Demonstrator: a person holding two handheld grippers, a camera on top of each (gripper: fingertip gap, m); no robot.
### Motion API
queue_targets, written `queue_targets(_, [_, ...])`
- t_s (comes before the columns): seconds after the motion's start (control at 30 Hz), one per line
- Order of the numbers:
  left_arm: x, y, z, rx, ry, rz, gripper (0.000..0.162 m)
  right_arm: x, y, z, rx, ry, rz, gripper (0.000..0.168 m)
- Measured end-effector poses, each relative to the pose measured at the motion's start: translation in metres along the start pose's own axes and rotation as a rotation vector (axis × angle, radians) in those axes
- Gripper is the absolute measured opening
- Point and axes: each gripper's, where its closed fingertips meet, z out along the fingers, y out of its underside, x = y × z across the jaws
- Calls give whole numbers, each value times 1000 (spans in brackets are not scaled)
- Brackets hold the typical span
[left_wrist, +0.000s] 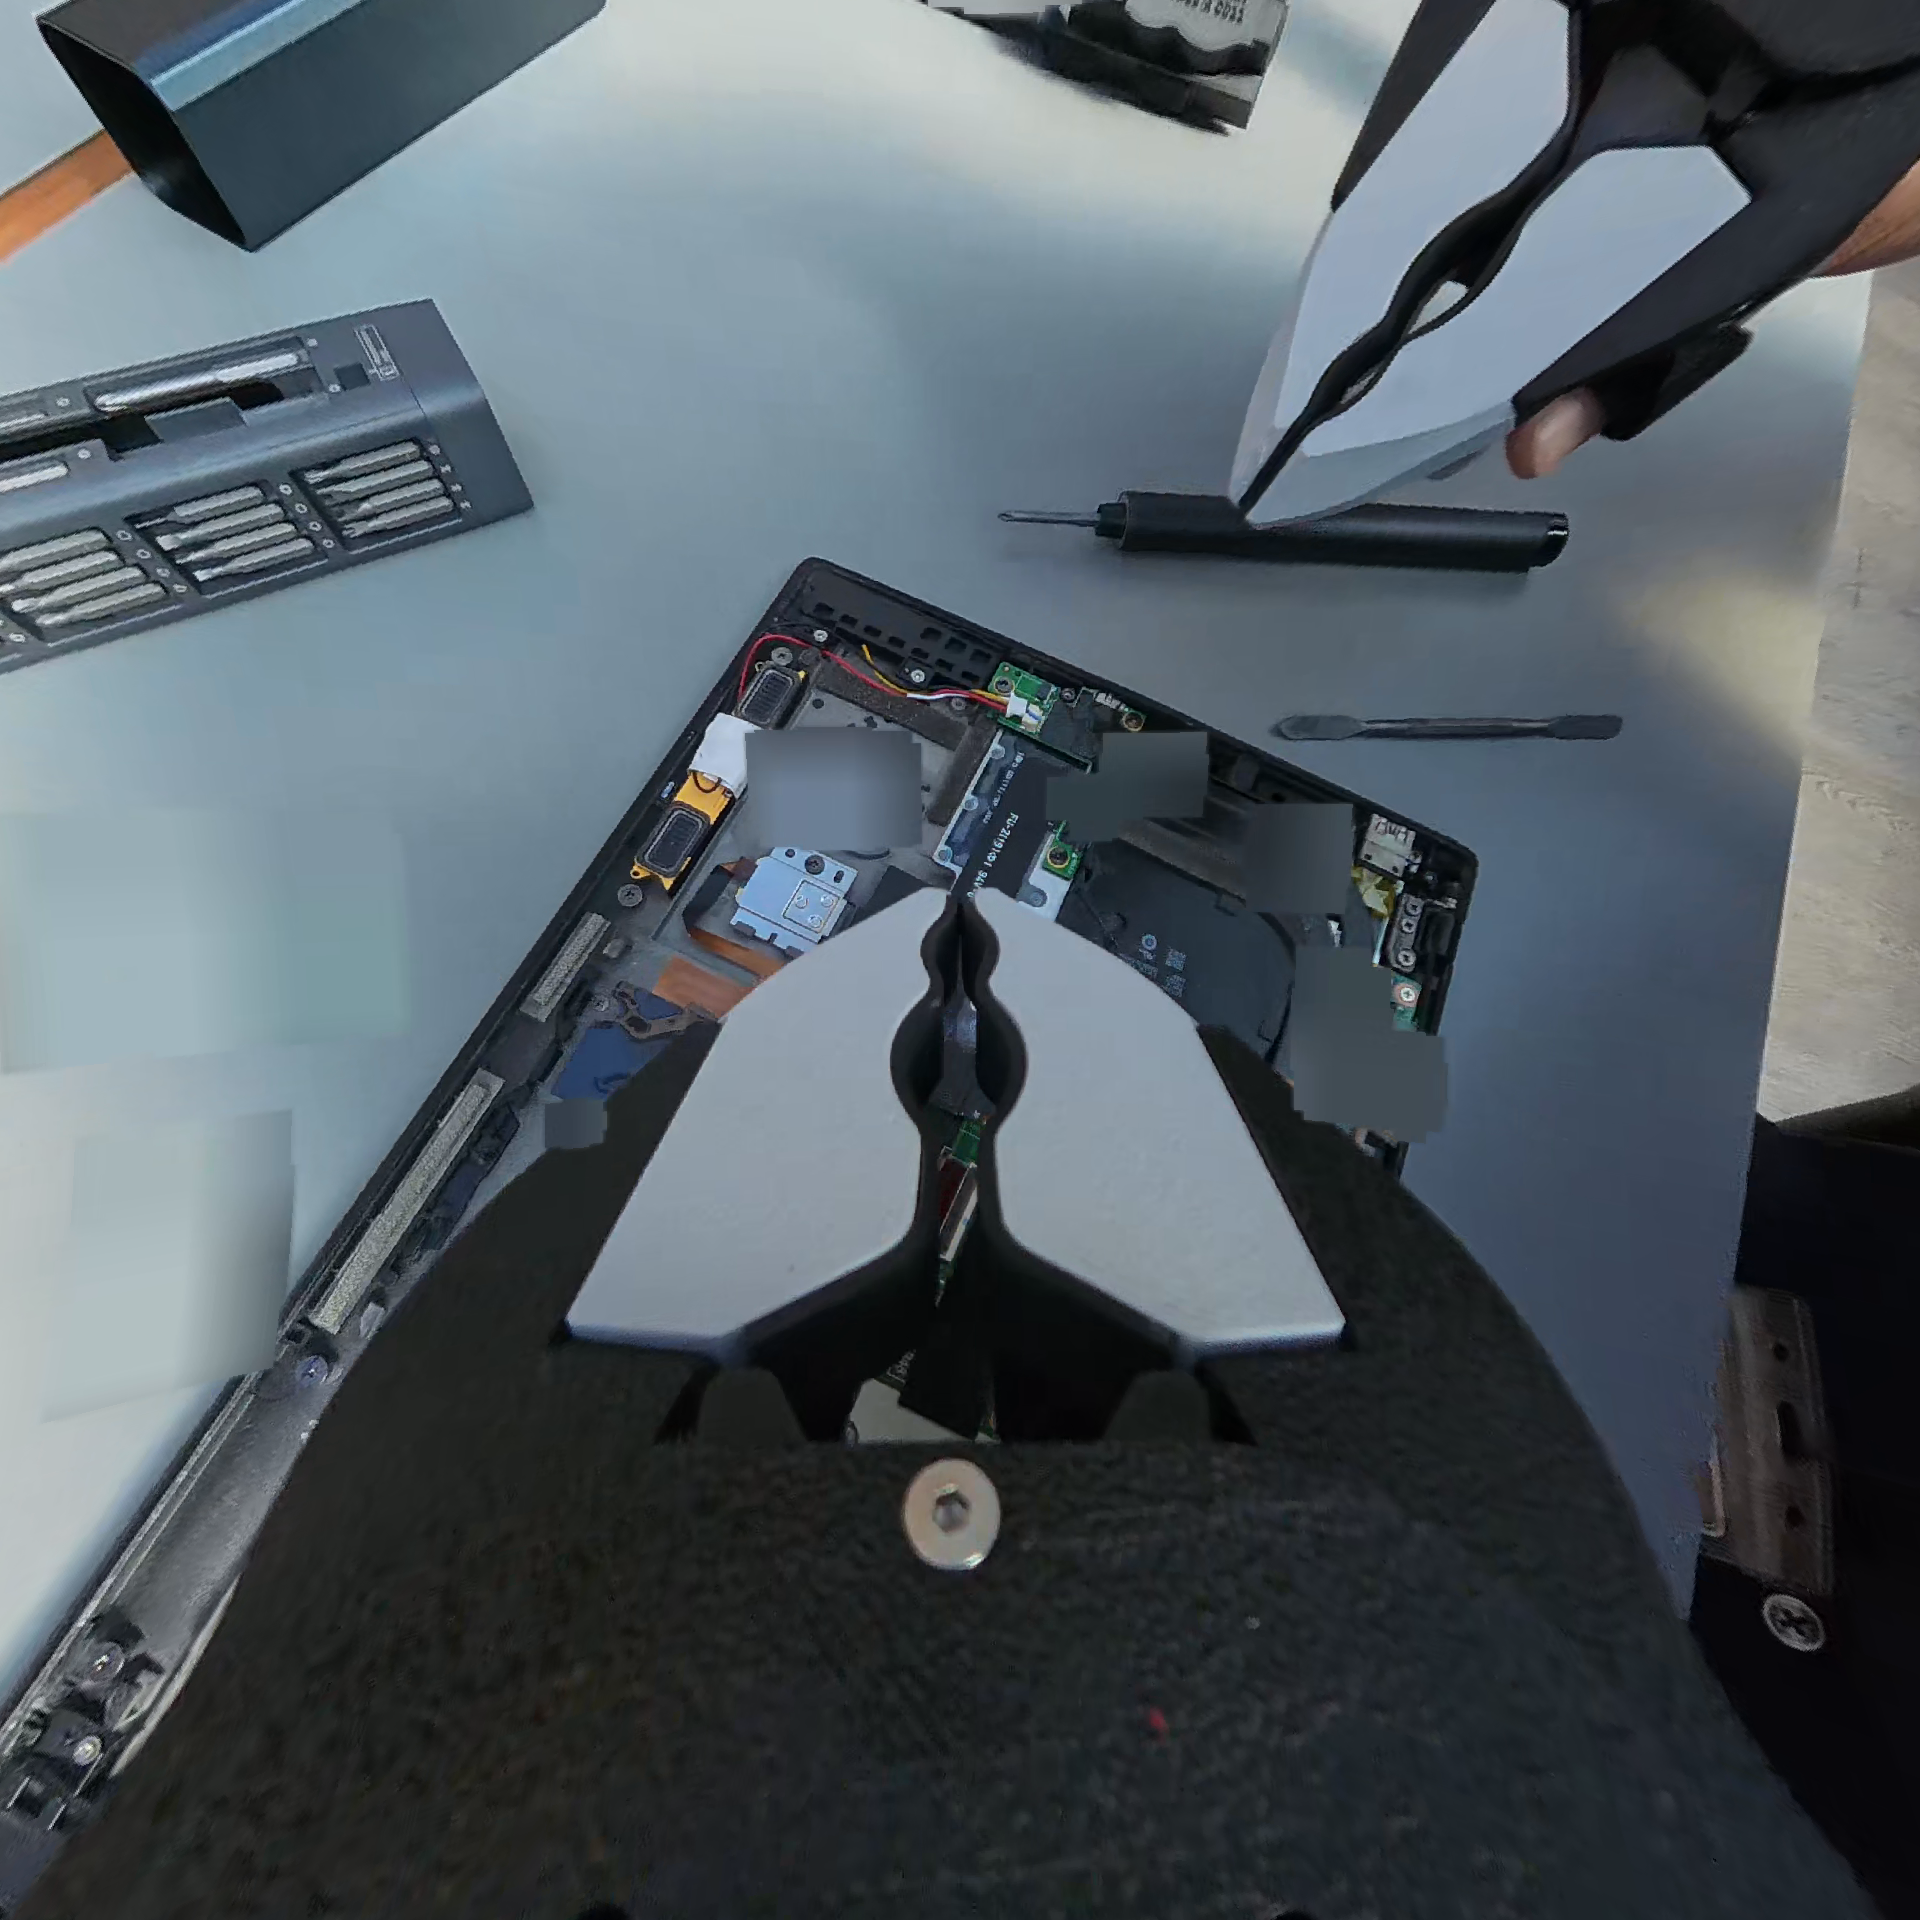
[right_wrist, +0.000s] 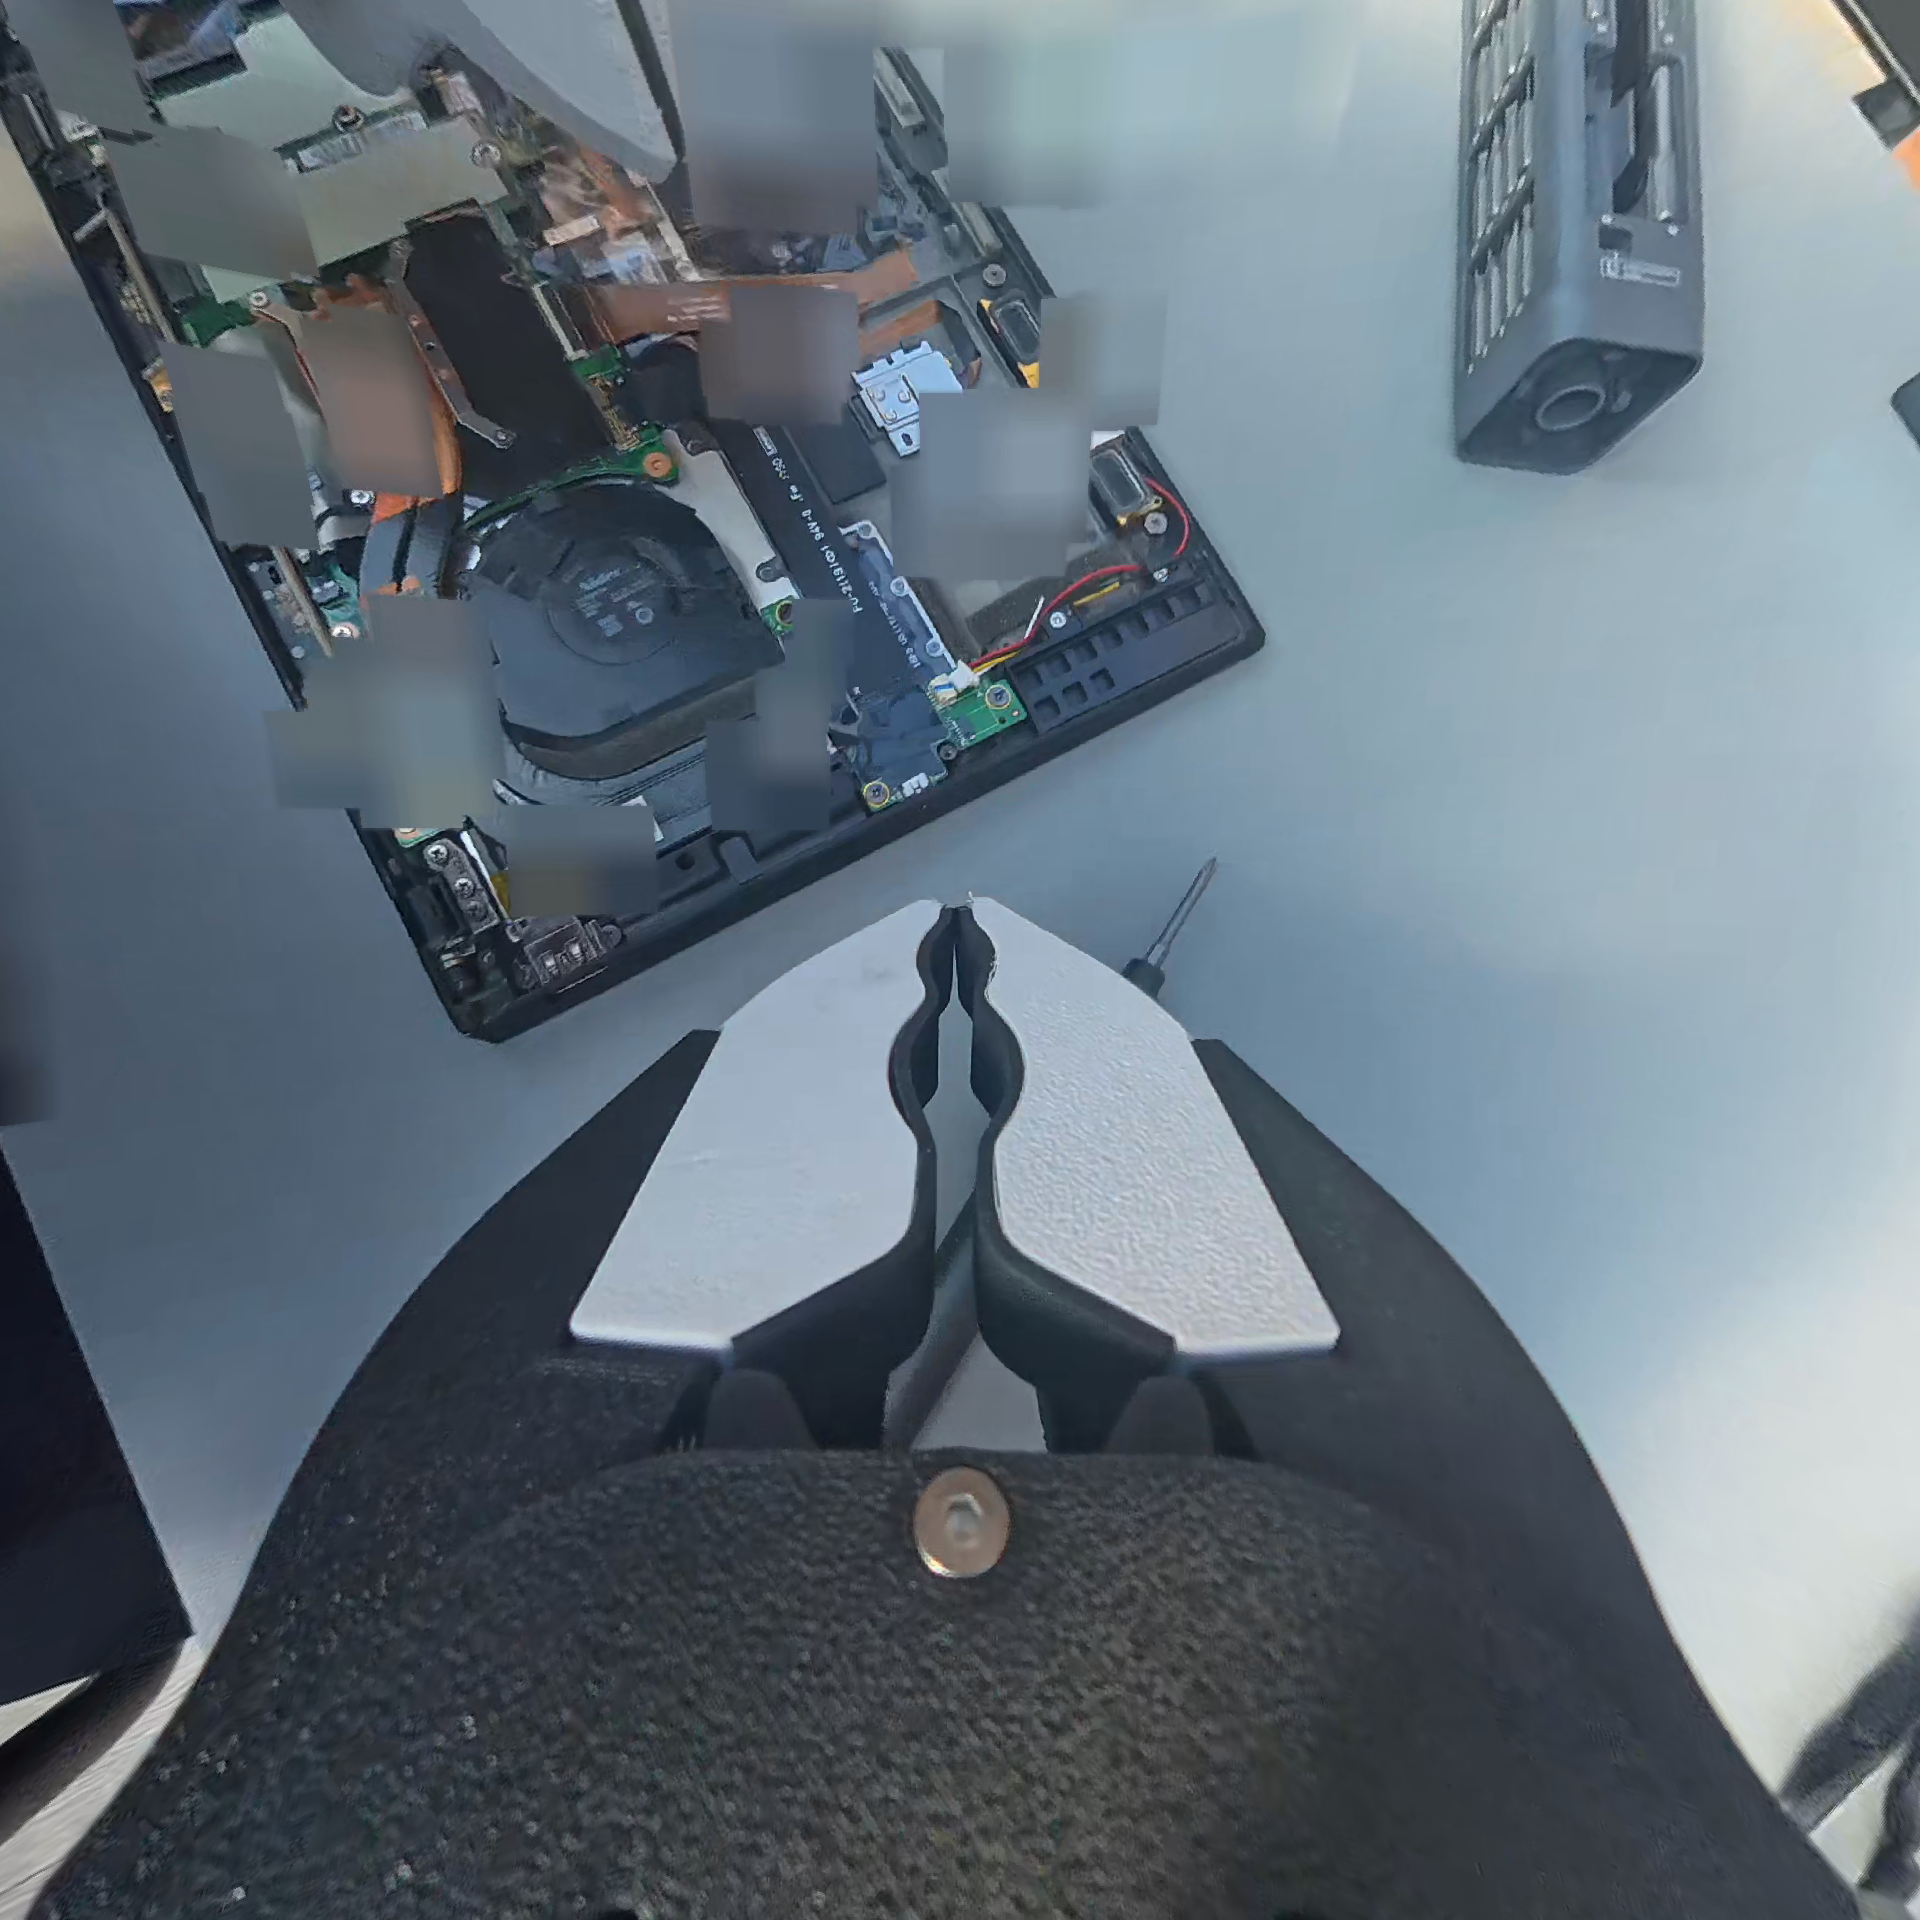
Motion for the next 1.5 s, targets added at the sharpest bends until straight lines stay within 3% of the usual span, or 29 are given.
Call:
queue_targets(0.07, [-3, -1, 5, -4, -13, 3, 0, -5, 13, -6, -33, 22, 35, 0])
queue_targets(0.2, [-5, -3, 14, -31, -33, 17, 0, -25, 24, -15, -51, 6, 143, 29])
queue_targets(0.4, [-6, -9, 20, -27, -46, -8, 0, -53, 56, -16, -136, 100, 171, 52])
queue_targets(0.5, [-4, -9, 29, -39, -42, 2, 0, -42, 37, -21, -52, 138, 155, 38])
queue_targets(0.63, [2, -10, 44, -69, -19, 37, 0, -12, -11, -16, 58, 158, -86, 0])
queue_targets(0.7, [6, -10, 53, -92, 5, 61, 0, -5, -20, 2, 52, 74, -214, 0])
queue_targets(0.9, [10, -3, 71, -157, 49, 40, 0, 12, -35, 42, 56, -140, -273, 0])
queue_targets(1.23, [3, -4, 82, -197, -14, 31, 5, 11, -29, 61, 26, -200, -455, 0])
queue_targets(1.5, [-3, -8, 86, -201, -2, 46, 1, 3, -27, 60, 45, -247, -413, 11])
